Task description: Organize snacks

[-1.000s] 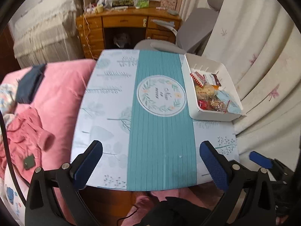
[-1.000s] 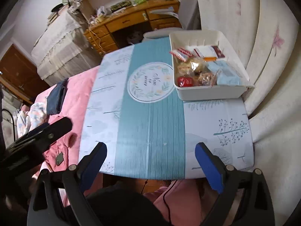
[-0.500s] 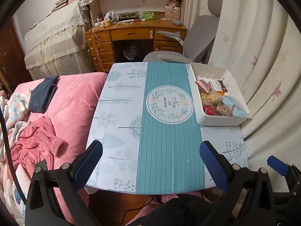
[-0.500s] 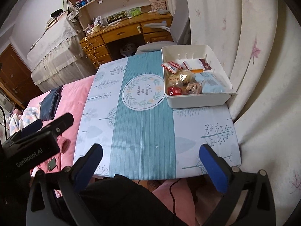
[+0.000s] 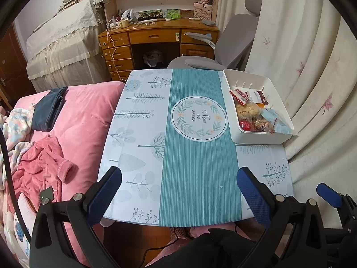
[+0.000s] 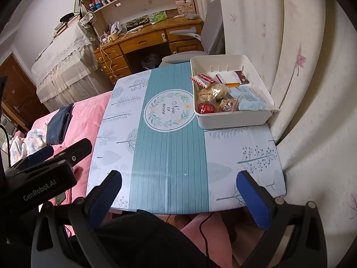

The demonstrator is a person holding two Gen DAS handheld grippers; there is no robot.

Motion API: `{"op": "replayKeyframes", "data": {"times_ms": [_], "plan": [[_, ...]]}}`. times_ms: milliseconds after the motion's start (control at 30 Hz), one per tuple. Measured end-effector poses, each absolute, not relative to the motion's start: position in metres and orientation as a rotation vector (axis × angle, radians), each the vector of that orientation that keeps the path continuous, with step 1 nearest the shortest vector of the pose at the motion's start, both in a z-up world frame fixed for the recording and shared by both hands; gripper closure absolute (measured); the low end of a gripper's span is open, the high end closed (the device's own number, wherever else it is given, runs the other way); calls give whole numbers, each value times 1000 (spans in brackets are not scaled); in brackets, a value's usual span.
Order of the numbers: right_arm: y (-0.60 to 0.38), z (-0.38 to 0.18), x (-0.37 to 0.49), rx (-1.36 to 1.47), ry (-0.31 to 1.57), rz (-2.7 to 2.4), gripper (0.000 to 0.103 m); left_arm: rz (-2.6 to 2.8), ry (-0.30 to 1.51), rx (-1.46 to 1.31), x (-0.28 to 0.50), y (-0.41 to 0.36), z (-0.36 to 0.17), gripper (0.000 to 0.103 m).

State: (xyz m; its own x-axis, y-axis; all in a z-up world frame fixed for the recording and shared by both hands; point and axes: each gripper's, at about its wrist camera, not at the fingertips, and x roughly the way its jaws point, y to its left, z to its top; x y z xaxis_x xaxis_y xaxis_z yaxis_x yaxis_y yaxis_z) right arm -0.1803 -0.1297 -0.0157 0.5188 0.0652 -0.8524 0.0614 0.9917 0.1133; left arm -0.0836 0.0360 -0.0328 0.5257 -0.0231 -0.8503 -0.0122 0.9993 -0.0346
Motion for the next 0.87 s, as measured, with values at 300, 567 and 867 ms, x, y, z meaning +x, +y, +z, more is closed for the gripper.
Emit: {"op": "replayKeyframes", "data": {"times_ms": [300, 567, 867], "plan": [[-132, -21, -180, 144, 1046, 2, 0, -12, 1016, -35, -85, 36, -34, 1], [-133, -21, -180, 148, 1047, -1, 0, -21, 1013, -28, -83, 33, -33, 1], [-134, -25, -182, 155, 1047, -9, 0, -31, 1012, -20, -80, 31, -32, 1]]}}
